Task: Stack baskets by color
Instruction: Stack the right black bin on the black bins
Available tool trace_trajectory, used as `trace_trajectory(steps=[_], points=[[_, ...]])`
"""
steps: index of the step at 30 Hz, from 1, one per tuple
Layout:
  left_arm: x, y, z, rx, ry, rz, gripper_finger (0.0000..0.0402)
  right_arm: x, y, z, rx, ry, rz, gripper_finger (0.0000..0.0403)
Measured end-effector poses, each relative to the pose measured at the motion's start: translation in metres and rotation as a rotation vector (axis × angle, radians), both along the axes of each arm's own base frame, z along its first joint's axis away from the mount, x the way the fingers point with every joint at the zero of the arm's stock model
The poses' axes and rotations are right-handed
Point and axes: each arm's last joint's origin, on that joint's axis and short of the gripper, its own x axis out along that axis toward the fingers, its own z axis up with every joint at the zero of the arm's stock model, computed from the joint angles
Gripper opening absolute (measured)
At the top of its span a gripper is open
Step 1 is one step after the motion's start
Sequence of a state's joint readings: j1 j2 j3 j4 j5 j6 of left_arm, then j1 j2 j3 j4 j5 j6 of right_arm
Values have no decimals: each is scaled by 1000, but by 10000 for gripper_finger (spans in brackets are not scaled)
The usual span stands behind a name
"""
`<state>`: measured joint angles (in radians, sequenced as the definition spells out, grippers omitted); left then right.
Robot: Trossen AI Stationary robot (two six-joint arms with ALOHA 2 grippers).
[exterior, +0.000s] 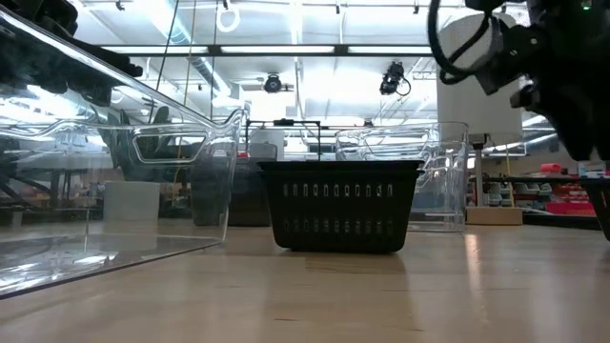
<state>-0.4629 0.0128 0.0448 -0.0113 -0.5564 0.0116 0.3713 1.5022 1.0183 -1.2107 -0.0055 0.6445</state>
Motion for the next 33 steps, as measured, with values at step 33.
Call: trace_trajectory(steps=[33], points=[[0,0,0,0,-1,0,117,-15,0,-23,41,96,15,125]])
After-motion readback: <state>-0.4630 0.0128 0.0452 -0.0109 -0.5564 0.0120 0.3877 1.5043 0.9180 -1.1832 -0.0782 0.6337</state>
